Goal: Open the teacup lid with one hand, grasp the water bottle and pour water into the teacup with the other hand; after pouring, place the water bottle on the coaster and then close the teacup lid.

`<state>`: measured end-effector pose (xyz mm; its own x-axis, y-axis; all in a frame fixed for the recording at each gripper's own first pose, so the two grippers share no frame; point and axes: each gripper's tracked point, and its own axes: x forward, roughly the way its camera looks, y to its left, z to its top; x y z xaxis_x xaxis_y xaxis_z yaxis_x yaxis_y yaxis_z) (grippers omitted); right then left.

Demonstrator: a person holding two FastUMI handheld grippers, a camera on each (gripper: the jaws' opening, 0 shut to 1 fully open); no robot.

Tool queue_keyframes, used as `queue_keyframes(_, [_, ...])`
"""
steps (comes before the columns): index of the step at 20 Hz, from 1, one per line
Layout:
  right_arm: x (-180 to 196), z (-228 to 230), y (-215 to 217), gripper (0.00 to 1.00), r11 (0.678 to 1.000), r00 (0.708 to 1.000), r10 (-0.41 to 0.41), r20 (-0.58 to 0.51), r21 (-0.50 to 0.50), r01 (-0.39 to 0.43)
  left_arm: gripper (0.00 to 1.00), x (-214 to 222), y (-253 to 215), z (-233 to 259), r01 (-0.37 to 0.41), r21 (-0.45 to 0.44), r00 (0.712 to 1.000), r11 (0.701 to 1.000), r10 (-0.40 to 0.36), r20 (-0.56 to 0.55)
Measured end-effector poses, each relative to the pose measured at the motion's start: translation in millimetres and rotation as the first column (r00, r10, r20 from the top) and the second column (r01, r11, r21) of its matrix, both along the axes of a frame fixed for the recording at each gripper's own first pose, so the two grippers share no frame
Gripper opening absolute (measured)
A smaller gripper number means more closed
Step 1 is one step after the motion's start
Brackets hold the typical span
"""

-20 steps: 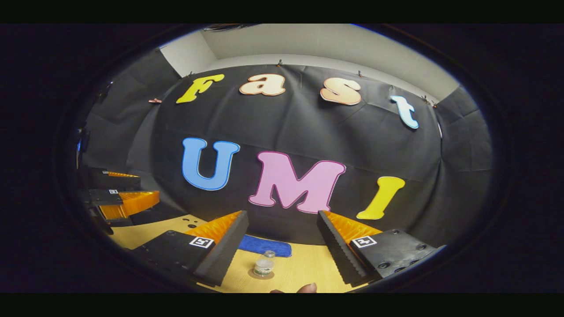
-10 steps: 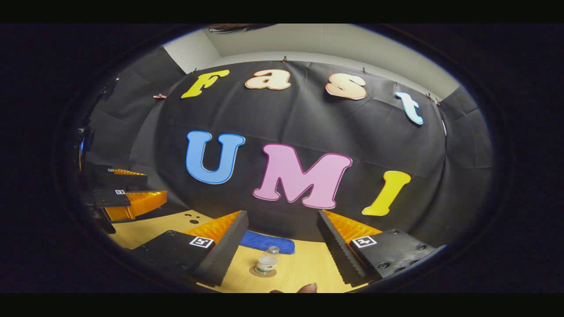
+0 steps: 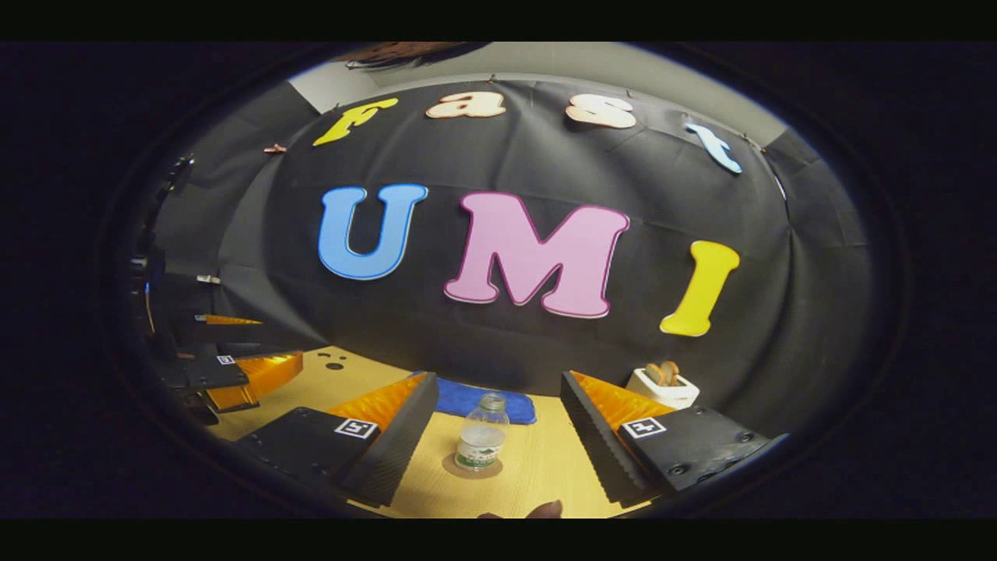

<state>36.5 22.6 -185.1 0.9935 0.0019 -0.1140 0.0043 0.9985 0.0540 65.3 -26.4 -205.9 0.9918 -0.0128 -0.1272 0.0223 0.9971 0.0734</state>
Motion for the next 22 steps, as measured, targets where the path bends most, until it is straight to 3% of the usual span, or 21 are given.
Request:
queue_keyframes(9, [27, -96, 9, 0.98, 1.0, 0.999, 0.0, -0.045, -0.004, 0.0, 0.9, 35, 1, -115, -0.019, -0.023, 0.998, 1.0, 0.017, -0.062])
queue_keyframes(15, [33, -103, 15, 0.98, 0.999, 0.998, 0.025, -0.05, -0.018, -0.026, 0.8, 47, 7, -159, -0.039, -0.057, 0.99, 0.998, 0.031, -0.139])
queue_keyframes(22, [40, -106, 16, 0.98, 0.999, 0.998, 0.027, -0.057, -0.029, -0.028, 0.64, 53, -1, -178, 0.002, -0.048, 0.983, 0.999, -0.011, -0.186])
